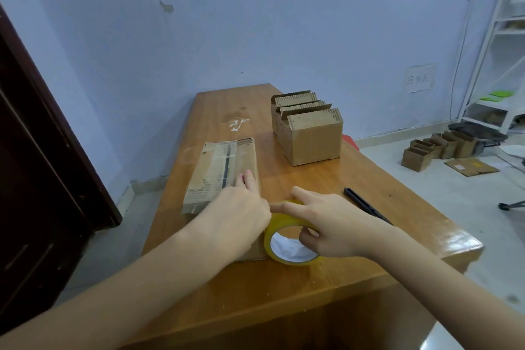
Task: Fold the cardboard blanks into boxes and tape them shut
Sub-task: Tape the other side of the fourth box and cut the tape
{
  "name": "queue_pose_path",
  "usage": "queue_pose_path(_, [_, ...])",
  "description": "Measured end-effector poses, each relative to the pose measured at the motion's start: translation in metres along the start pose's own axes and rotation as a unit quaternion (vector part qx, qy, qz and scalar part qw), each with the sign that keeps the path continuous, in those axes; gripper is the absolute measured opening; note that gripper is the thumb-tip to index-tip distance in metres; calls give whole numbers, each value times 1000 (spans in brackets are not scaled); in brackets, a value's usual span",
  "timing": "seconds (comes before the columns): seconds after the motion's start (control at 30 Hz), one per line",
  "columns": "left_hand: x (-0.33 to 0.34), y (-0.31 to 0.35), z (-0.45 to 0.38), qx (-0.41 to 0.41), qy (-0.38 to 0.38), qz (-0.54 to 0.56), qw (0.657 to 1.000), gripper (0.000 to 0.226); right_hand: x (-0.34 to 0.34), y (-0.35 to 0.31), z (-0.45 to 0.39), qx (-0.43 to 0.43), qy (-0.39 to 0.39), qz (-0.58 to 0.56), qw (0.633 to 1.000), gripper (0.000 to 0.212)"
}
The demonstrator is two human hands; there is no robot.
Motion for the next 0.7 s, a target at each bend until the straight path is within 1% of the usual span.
queue_pose_path(0.13, [8,0,1,-6,29,21,999,58,8,6,5,12,29,-91,995,67])
queue_pose_path(0.23, [12,-3,3,2,67,50,997,67,10,10,12,23,38,-192,980,73])
queue_pose_path(0.27, [13,-3,4,1,81,58,995,68,9,12,15,33,37,-240,969,74])
queue_pose_path(0.33, [17,-3,5,-10,104,65,992,69,10,25,15,95,61,-343,932,70])
queue_pose_path(0.37, [18,-3,6,-18,111,64,992,66,13,36,13,153,83,-348,921,68])
queue_pose_path(0.4, [19,-3,7,-23,114,61,991,61,16,48,11,227,101,-290,924,63])
queue_pose_path(0.43, [19,-2,7,-26,114,58,991,55,20,61,10,305,99,-177,931,56])
queue_pose_path(0.47, [18,-2,7,-27,111,54,992,50,24,73,8,373,75,-55,923,50])
queue_pose_path(0.5, [17,-1,6,-27,105,51,993,45,30,83,9,423,30,33,905,48])
queue_pose_path(0.53, [16,-1,6,-29,97,51,994,42,35,91,9,448,-14,85,890,49])
queue_pose_path(0.57, [16,0,5,-31,91,50,994,40,39,95,11,456,-43,106,883,49])
queue_pose_path(0.6, [15,0,4,-32,87,51,994,40,42,99,12,452,-50,116,883,48])
queue_pose_path(0.7, [12,-2,4,-22,96,58,993,50,44,102,8,432,-10,100,896,32])
Point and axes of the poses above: each hand's wrist, its own z-axis away from the middle knuckle, its own x-axis out of the palm, y = z × x, the point moved 2 cm from there along -z, towards the middle knuckle, and after that the axes turned 13 degrees about x, right-handed, at the moved point
